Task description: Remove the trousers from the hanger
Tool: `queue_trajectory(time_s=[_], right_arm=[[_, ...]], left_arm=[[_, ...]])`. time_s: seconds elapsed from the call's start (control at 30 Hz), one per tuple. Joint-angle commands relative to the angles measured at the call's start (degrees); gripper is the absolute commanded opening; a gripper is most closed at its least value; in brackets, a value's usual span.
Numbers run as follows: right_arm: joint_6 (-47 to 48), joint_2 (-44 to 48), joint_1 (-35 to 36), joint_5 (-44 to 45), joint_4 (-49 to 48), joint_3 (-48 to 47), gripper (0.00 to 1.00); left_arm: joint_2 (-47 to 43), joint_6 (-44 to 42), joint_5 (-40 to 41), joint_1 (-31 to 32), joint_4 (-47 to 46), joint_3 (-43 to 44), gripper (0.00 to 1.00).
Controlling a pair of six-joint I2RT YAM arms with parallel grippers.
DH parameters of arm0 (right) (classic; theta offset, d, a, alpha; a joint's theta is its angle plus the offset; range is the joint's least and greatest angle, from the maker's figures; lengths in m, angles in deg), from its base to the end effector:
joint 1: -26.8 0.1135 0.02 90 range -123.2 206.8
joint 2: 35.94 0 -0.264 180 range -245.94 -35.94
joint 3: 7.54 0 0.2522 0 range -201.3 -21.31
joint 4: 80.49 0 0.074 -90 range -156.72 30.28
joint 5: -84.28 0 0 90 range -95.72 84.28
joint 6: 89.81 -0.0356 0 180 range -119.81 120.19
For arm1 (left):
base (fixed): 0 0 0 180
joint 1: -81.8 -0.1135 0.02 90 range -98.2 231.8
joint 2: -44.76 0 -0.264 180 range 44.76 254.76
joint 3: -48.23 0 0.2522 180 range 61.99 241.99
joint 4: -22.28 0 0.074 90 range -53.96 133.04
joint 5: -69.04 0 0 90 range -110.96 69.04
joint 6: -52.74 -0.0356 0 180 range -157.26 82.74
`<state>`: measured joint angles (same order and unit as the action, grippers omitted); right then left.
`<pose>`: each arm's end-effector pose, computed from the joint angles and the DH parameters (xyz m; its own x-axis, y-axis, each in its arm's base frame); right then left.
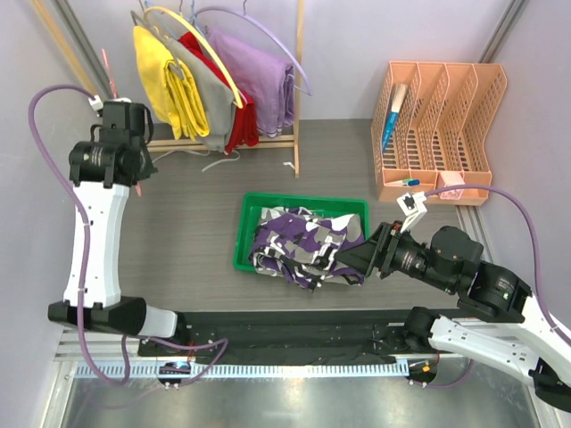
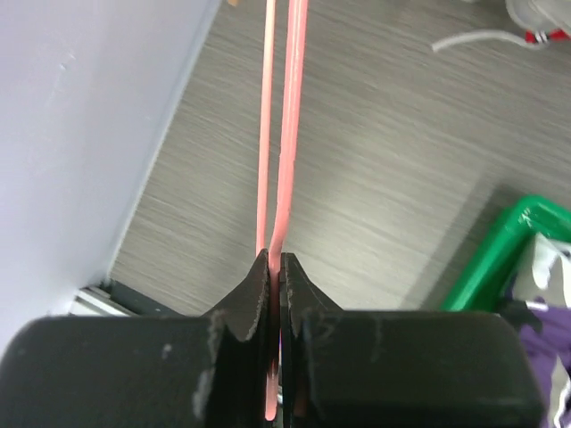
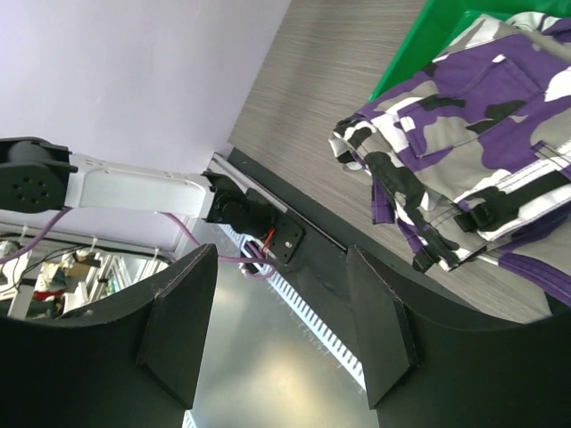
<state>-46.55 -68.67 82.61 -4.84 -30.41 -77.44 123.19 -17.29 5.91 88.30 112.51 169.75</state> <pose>0.0599 0.0871 0.3841 -0.6822 0.2916 -0.6705 -0.4696 0.5281 0.7075 0.2236 -0.0093 0.4669 -0.6147 -0.2366 -0.7525 -0.4409 0.8941 0.0791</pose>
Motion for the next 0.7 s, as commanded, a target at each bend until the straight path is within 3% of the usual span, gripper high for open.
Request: queue_trajectory(time_s=[0.0,0.3,0.5,0.67], right_arm=[[1.65,-1.46,0.26,4.21,1.48,-3.36,0.65],[0.69,-7.08,0.26,5.62,4.72,-6.35,0.65],[-1.77,-9.98,0.26,6.23,5.52,-7.05,0.64],[-3.79,-11.04,0.26,6.06,3.59,-5.74,0.63]], left_arm=[[5.04,-4.93,-0.07,-3.24,-7.29,7.27,0.00],[16.04,-3.97,-0.95,-11.51,-13.62,15.89,0.00],[24.13,-2.22,-3.67,-11.69,-14.15,25.11,0.00],[25.18,-0.02,-5.87,-11.51,-18.54,26.17,0.00]])
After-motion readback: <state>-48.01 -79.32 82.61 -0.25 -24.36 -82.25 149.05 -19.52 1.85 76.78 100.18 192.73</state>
